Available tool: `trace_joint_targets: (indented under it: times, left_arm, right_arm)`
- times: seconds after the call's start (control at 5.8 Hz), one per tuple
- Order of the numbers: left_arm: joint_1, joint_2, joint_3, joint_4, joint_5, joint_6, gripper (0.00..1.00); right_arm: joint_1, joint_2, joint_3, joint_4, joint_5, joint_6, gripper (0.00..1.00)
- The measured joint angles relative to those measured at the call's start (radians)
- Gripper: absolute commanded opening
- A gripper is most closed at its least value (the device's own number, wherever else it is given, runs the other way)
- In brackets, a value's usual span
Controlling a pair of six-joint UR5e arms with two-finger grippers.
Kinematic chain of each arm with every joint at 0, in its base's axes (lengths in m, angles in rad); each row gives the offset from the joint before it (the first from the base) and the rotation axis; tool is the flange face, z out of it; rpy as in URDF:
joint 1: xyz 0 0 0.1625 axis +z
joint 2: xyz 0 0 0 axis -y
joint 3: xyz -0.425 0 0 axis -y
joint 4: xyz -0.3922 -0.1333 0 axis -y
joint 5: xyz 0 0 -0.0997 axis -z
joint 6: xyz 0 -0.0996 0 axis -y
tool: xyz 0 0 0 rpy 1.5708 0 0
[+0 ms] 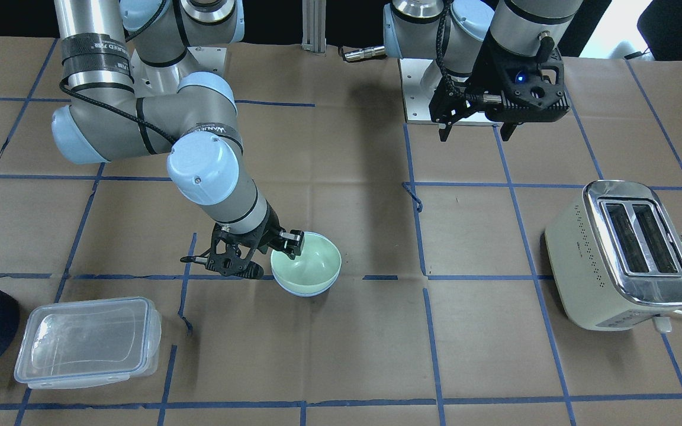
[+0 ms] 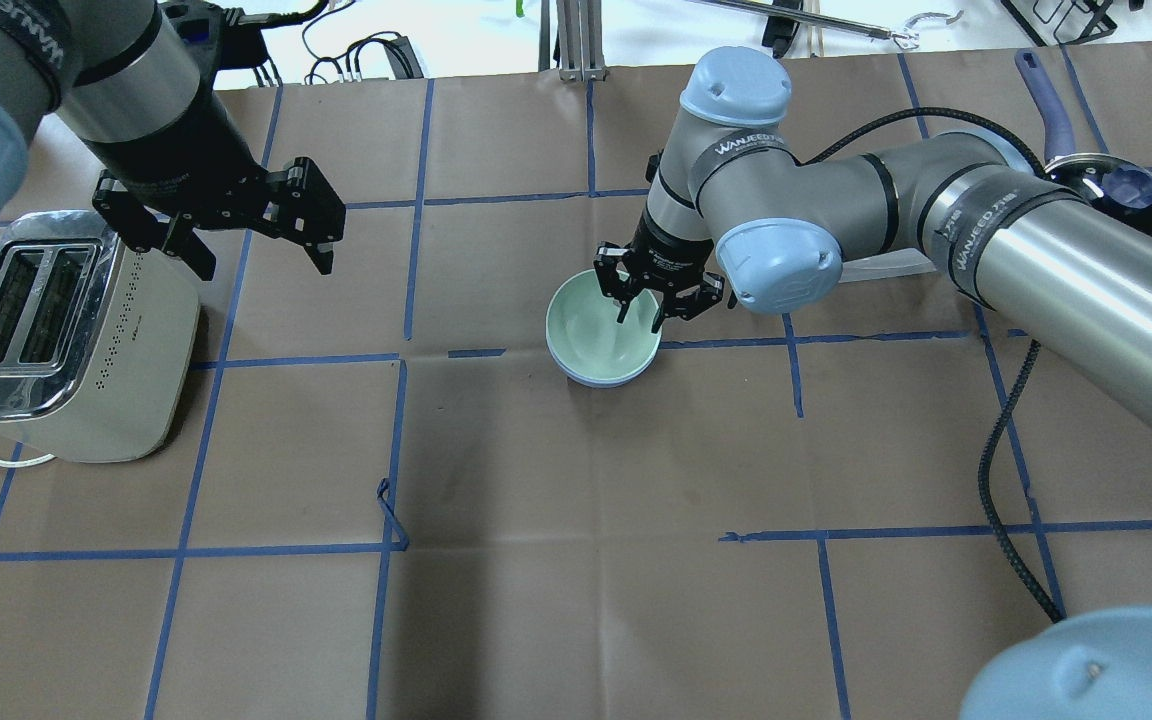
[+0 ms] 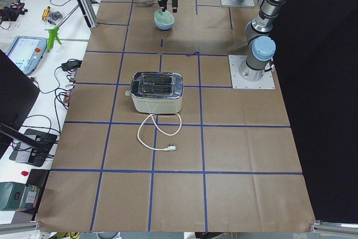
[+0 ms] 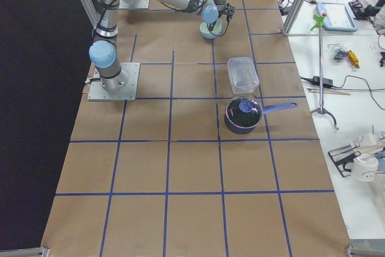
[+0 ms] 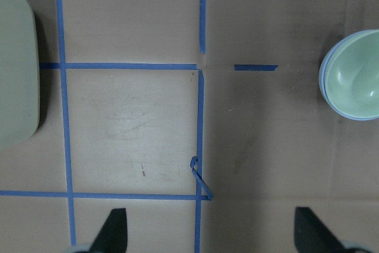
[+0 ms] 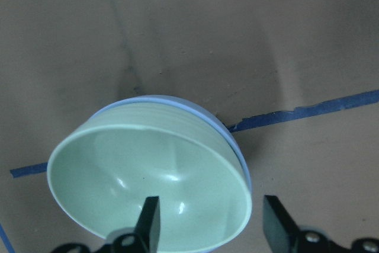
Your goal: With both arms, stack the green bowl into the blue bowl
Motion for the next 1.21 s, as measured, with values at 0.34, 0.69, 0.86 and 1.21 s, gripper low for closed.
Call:
trace_joint_targets:
  times: [0.34, 0.69, 0.86, 1.21]
  left_arm:
    - [0.0, -0.001, 0.0, 0.0, -0.002, 0.0, 0.98]
    - [0.0, -0.002, 0.0, 0.0, -0.003, 0.0, 0.98]
    - [0.0, -0.002, 0.001, 0.0, -0.005, 0.0, 0.98]
    - [0.001, -0.002, 0.001, 0.0, -0.005, 0.0, 0.98]
  right_arm:
    - [-0.011, -0.052, -0.06, 0.095, -0.02, -0.009, 1.0]
    - [-0.021, -0.142, -0.203, 0.368, -0.123, -0.077, 1.0]
    - [-0.036, -0.19, -0.236, 0.461, -0.188, -0.142, 1.0]
    - [-0.122, -0.293, -0.248, 0.591, -0.245, -0.278, 1.0]
